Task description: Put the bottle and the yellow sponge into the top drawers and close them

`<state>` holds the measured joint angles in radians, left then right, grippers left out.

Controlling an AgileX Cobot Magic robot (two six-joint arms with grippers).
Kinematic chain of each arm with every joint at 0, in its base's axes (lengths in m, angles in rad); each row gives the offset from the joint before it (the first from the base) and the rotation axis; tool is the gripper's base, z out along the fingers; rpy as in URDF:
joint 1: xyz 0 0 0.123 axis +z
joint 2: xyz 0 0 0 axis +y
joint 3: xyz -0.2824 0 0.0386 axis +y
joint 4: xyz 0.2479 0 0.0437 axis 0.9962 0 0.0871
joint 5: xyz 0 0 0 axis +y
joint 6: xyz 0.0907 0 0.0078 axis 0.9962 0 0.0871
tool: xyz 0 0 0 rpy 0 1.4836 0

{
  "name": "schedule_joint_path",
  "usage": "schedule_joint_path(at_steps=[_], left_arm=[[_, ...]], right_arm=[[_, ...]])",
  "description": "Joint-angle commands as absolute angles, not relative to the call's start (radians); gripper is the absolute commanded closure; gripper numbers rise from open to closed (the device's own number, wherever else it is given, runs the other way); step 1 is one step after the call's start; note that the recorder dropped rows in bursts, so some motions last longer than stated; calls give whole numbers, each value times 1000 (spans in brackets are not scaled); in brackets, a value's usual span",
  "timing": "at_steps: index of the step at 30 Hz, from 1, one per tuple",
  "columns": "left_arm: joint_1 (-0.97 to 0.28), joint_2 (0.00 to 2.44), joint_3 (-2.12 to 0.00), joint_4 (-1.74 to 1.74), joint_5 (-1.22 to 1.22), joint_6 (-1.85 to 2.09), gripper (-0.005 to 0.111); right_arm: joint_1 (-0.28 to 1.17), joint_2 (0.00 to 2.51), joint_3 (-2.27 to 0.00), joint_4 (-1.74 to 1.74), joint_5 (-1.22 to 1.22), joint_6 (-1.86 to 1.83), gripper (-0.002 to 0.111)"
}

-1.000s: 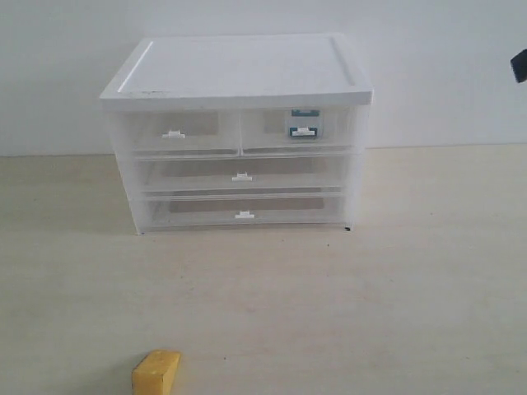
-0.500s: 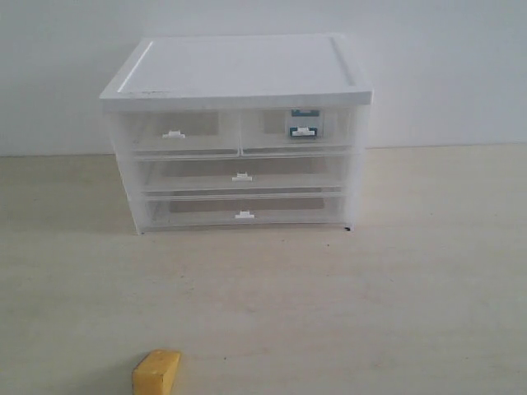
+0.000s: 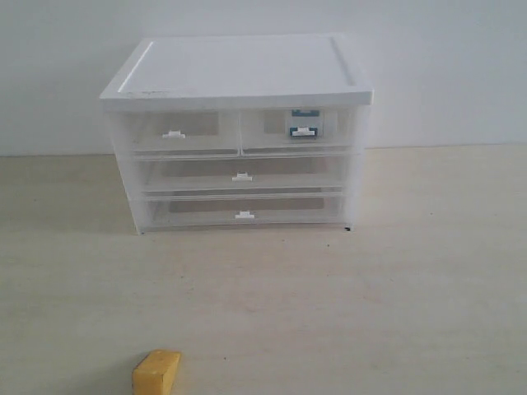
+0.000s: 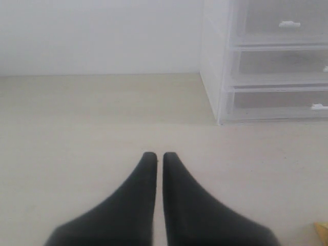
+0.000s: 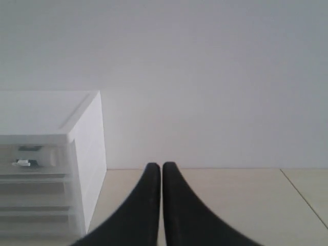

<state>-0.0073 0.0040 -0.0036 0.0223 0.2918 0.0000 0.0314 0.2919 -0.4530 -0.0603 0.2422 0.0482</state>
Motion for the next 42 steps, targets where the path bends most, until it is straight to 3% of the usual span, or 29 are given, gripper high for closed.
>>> schedule_joint_path(at_steps=[1,5,10,19,42], left_arm=[[-4,0,0,18,292,8,103],[-4,0,0,18,292,8,103],[-4,0,0,18,292,8,103],[-4,0,0,18,292,8,103],[-4,0,0,18,292,8,103]], right_arm=[[29,281,-448,-75,261,28,108],[32,281,-409,-75,256,0,108],[81,193,-216,-77,77,-18,108],[81,0,-8,-58,93,0,108],[81,0,0,-36,314,14,108]])
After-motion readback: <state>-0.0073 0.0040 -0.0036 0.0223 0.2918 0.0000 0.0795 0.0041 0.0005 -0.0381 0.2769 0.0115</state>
